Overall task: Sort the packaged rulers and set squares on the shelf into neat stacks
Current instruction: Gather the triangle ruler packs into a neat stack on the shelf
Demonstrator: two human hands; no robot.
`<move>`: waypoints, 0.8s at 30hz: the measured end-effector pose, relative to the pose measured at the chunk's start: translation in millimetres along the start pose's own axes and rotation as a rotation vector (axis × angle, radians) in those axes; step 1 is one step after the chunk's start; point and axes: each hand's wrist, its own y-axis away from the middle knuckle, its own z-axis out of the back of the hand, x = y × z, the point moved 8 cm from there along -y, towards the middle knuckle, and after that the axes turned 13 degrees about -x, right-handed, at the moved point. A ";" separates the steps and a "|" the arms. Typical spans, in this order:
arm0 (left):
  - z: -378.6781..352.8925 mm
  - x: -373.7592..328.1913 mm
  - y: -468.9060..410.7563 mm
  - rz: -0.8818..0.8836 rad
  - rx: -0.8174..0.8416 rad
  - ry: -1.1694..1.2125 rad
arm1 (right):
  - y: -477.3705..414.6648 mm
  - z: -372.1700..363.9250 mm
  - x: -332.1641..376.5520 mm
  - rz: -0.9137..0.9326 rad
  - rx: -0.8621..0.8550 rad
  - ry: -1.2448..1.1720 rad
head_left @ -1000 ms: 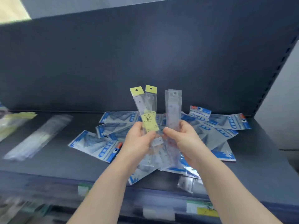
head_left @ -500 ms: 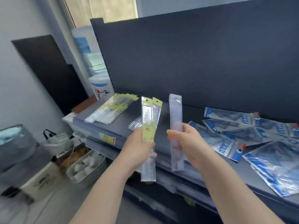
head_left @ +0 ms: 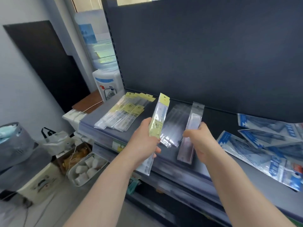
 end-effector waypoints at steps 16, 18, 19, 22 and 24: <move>44.6 6.8 -127.3 -0.143 -0.188 -0.484 | 1.1 -106.7 62.4 0.647 0.134 0.853; 51.0 10.7 -137.9 -0.188 -0.210 -0.595 | 7.0 -119.7 64.4 0.710 0.160 0.932; 52.4 12.1 -141.6 -0.232 -0.211 -0.678 | 9.8 -125.3 64.4 0.735 0.163 0.972; 42.4 15.3 -144.2 -0.400 -0.116 -0.893 | 15.0 -139.7 60.6 0.755 0.143 1.091; 33.2 21.0 -143.4 -0.486 -0.023 -0.979 | 16.6 -148.9 58.5 0.746 0.127 1.160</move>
